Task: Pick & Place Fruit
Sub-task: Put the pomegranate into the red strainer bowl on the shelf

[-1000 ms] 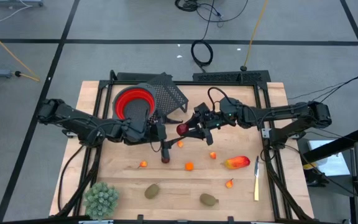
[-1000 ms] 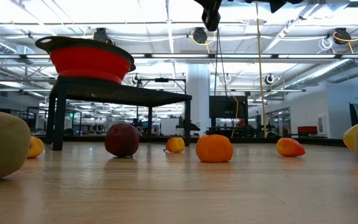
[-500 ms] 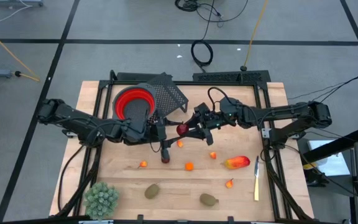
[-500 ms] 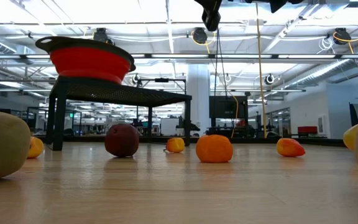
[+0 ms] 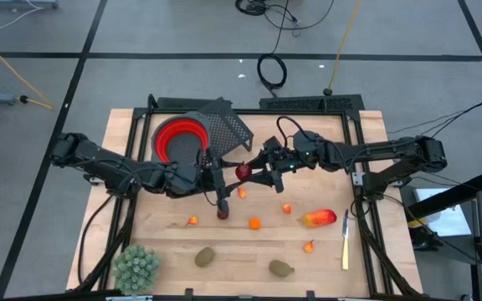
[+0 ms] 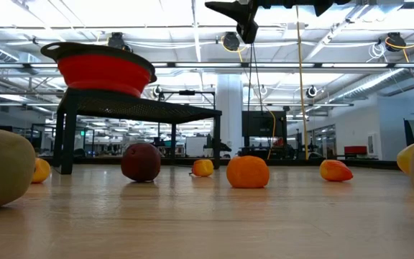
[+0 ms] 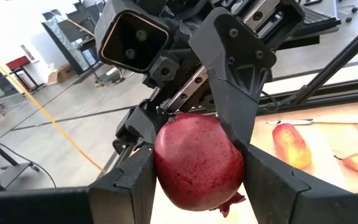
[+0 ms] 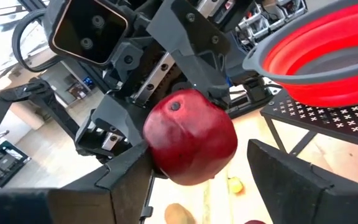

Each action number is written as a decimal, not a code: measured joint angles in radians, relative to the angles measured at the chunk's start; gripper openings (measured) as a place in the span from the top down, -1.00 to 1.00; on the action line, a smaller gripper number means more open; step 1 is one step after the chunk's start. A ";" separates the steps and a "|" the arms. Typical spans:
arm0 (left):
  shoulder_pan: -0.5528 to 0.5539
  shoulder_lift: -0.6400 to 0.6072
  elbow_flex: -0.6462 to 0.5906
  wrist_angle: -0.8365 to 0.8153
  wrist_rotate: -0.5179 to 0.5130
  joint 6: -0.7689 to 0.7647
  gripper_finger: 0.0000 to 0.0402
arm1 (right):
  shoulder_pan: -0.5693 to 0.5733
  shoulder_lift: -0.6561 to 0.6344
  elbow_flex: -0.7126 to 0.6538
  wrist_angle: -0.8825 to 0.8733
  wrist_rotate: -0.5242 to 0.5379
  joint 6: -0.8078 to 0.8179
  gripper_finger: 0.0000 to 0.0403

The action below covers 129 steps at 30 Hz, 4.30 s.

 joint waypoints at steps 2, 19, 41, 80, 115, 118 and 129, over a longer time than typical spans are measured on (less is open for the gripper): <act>0.000 0.000 0.000 0.000 -0.008 0.000 0.02 | -0.007 0.000 0.000 -0.016 -0.003 0.000 -0.27; -0.006 -0.012 0.000 -0.038 -0.170 -0.041 0.02 | -0.034 -0.027 -0.003 -0.102 -0.011 -0.022 -0.23; -0.033 -0.103 0.000 -0.008 -0.379 -0.103 0.02 | -0.034 -0.213 -0.076 -0.431 0.051 -0.343 0.85; -0.050 -0.145 0.000 0.104 -0.535 -0.994 0.01 | -0.035 -0.867 -0.541 -0.422 0.236 -0.402 1.00; 0.068 -0.151 0.000 -0.014 -0.543 -0.711 0.02 | -0.035 -0.889 -0.546 -0.423 0.232 -0.402 1.00; 0.124 -0.151 0.000 -0.090 -0.436 -0.794 0.02 | -0.035 -0.889 -0.546 -0.423 0.232 -0.402 1.00; 0.319 -0.198 0.000 -0.368 -0.160 -0.903 0.02 | -0.035 -0.889 -0.546 -0.423 0.232 -0.402 1.00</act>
